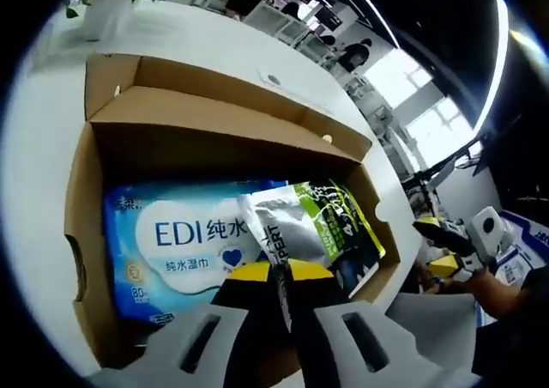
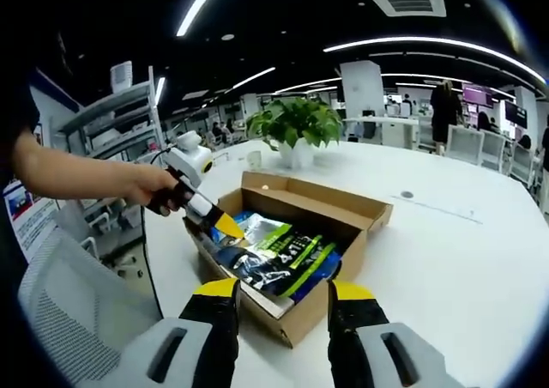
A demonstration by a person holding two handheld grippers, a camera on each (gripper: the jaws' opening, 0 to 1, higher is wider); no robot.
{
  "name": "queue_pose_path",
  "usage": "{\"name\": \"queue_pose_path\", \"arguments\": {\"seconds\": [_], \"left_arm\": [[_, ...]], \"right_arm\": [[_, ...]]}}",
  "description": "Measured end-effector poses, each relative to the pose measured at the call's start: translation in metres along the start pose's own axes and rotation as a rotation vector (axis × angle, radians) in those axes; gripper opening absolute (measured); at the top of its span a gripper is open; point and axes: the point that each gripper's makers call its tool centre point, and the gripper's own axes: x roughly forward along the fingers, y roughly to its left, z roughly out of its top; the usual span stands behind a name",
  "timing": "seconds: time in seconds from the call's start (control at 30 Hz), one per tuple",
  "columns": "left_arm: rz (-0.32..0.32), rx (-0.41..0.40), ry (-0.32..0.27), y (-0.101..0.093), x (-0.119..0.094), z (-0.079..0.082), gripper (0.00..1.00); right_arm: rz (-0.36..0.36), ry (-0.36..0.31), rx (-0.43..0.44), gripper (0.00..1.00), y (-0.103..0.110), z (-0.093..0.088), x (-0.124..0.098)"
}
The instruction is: Operate the shoe box by opening the lid, removing the specified soft item, and placing it in the target area until the item is outside and the box remains undamaged.
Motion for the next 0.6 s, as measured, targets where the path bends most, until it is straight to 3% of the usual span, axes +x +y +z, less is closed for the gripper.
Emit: {"name": "queue_pose_path", "arguments": {"seconds": [0.33, 0.6], "left_arm": [[0.009, 0.090, -0.025, -0.004, -0.011, 0.009, 0.00], [-0.022, 0.145, -0.065, -0.019, -0.023, 0.022, 0.00]], "right_arm": [[0.018, 0.005, 0.004, 0.38, 0.004, 0.002, 0.007], [0.035, 0.010, 0.004, 0.38, 0.008, 0.003, 0.012]]}}
